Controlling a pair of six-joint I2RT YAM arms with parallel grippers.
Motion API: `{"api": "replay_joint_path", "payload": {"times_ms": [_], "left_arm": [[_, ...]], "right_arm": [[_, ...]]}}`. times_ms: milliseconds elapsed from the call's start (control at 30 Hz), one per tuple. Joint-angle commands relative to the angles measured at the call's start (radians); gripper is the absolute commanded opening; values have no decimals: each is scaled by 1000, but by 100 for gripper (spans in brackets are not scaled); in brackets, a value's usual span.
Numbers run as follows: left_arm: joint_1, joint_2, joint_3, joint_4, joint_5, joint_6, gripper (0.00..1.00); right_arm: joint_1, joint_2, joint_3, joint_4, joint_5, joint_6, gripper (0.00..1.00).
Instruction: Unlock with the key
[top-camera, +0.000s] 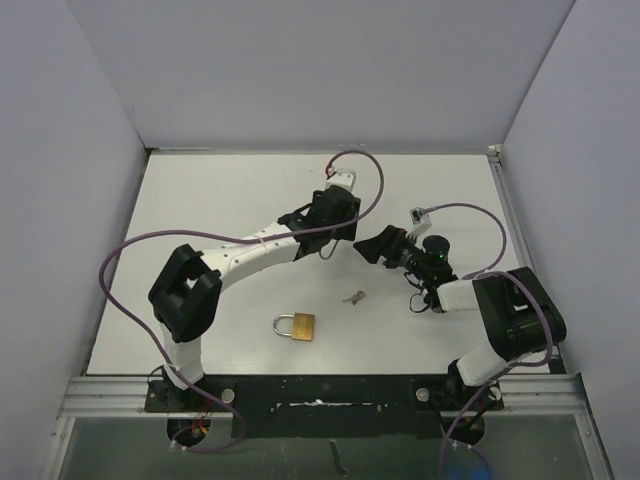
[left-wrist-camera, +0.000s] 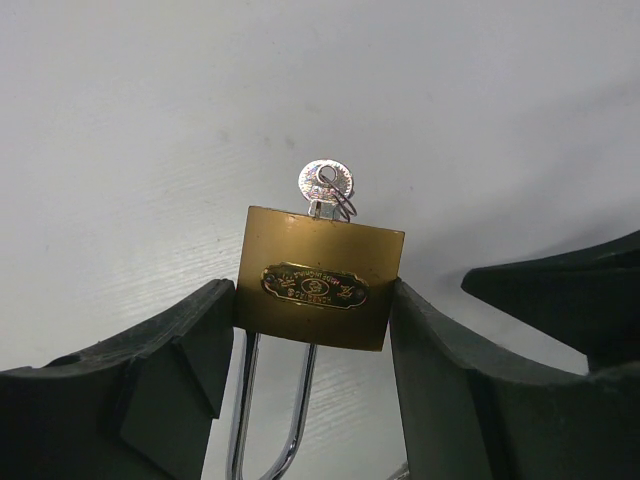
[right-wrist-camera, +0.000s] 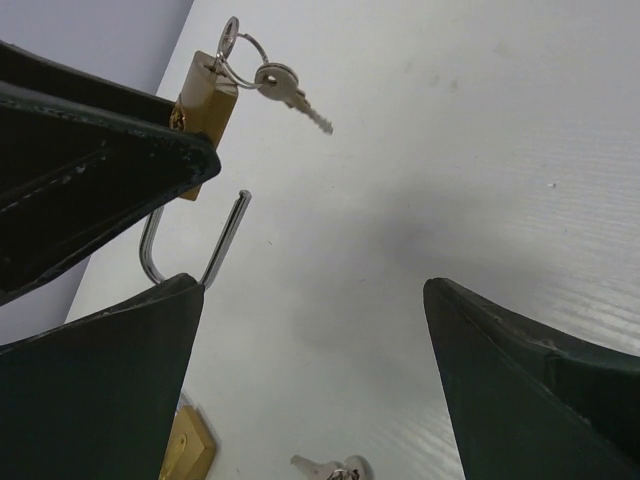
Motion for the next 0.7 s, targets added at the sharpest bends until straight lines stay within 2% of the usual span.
{"api": "replay_joint_path", "payload": {"times_ms": [0, 100, 300, 467, 567, 667], "left_arm": [[7, -28, 74, 68, 8, -83, 0], [15, -30, 76, 71, 27, -106, 0], [20, -23, 100, 52, 32, -119, 0], [30, -17, 106, 41, 32, -127, 0], [37, -14, 111, 37, 33, -132, 0], [41, -6, 122, 33, 38, -136, 0]], "right_arm": [[30, 122, 8, 356, 33, 87, 98], [56, 182, 13, 432, 57, 102, 98], [106, 185, 16, 414, 125, 61, 98], [165, 76, 27, 163, 252, -90, 98], [227, 1, 49, 7, 374, -204, 98], [285, -44, 64, -81, 511, -288, 98]]}}
